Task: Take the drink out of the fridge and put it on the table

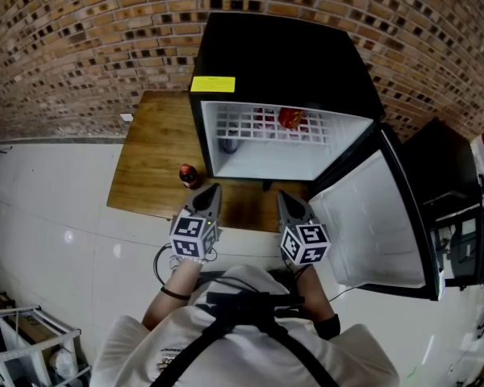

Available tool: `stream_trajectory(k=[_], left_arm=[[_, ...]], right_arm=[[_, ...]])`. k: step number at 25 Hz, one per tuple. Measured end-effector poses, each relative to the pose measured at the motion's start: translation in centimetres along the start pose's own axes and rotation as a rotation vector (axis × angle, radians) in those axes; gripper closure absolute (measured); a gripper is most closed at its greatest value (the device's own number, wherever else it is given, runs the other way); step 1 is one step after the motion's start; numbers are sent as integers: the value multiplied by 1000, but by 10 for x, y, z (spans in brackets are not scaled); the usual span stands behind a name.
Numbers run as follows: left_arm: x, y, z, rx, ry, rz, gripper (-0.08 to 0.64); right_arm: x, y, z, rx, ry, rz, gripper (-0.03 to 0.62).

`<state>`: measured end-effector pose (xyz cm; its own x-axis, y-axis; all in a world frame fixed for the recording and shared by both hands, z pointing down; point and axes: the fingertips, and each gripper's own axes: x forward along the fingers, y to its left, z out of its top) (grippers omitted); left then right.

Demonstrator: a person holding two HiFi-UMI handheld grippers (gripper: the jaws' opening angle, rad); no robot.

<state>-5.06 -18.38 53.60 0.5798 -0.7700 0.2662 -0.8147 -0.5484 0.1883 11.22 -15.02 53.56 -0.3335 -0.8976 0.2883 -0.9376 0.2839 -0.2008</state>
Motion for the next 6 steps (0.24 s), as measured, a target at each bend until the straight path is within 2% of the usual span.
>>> stream_trajectory(k=[6], left_arm=[[0, -2, -2, -7, -1, -5, 560]], right_arm=[[0, -1, -1, 0, -1, 0, 580]])
